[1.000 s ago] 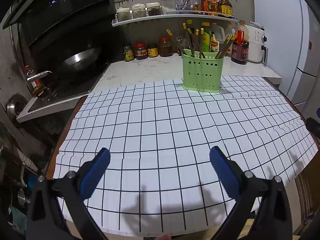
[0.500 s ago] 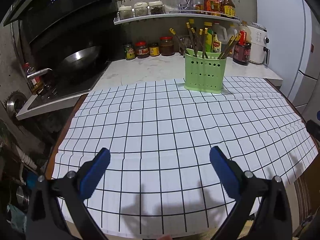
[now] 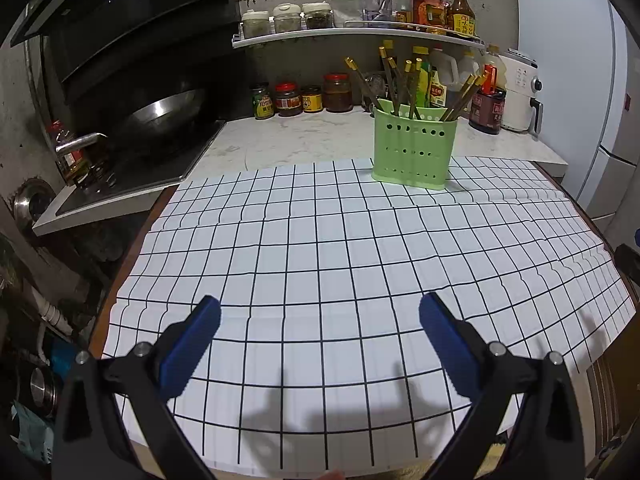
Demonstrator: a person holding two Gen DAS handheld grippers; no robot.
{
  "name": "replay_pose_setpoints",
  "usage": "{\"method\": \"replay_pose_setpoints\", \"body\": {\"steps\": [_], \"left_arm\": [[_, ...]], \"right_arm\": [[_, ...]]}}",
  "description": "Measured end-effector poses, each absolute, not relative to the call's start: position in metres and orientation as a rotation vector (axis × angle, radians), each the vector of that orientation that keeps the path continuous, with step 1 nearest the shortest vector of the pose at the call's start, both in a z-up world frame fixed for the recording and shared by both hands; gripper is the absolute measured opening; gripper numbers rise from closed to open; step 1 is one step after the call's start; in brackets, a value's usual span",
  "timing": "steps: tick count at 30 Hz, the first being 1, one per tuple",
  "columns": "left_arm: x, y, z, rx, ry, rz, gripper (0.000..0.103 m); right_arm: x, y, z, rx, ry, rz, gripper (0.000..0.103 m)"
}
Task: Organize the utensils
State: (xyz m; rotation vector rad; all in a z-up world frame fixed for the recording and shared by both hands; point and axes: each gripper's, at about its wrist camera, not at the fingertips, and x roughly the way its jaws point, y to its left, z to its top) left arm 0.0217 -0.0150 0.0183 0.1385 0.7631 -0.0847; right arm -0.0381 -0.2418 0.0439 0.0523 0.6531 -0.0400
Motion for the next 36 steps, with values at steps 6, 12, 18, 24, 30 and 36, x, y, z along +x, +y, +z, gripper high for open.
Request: {"method": "replay_pose_setpoints", "body": {"steps": [6,12,18,24,30,36], "left_arm": [[0.0227,-0.0146,0.0191,0.139,0.762,-0.086,0.097],[0.0228,-0.0152,0.0189,0.14,0.764,-0.086,0.097],[0.0231,-0.0161,0.019,0.141,0.764,-0.087,0.097],[0.0245,-0.0166,0.0182,0.148,0.769,-0.084,0.097],[0.0262,-0.0155,0.0175,0.149,0.77,-0.082,0.097],[0.0266,-0.0148,0.0154,0.147,0.776,-0.083,0.097]], "right_arm": [[-0.0378,-0.2423,0.0443,0.056,0.651,-0.043,0.096],[-0.0371,-0.2444,0.0436,0.058,0.653,-0.044,0.096],[-0.0371,-0.2468,0.0435,0.06,0.652,-0.045,0.096],[-0.0371,-0.2465,0.0435,0.059,0.653,-0.044,0.096],[-0.037,-0.2476,0.0431,0.06,0.653,-0.045,0.096],[-0.0367,-0.2492,0.0425,0.061,0.654,-0.047,0.096]]}}
